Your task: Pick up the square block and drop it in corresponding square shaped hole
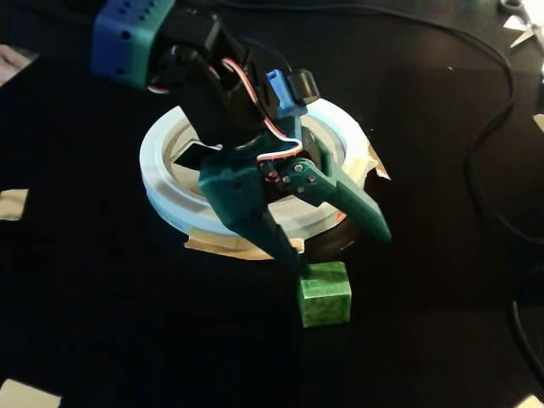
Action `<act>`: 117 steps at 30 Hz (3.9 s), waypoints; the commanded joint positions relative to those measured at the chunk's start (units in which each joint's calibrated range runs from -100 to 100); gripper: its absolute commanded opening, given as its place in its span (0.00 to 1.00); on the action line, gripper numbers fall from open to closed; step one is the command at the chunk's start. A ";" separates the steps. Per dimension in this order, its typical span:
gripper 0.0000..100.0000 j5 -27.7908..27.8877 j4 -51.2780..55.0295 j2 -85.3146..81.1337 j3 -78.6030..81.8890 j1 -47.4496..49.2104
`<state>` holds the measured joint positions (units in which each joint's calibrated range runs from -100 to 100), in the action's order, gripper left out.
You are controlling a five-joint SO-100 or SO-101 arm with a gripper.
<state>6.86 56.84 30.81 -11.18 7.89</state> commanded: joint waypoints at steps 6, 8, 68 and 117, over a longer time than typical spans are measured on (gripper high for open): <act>0.68 0.10 18.48 -1.03 -16.78 -0.40; 0.68 0.24 19.68 -0.94 -17.97 -0.53; 0.67 10.55 20.08 13.04 -25.25 -3.15; 0.29 11.18 20.48 12.41 -24.53 1.35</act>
<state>18.29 76.92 44.36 -32.06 9.99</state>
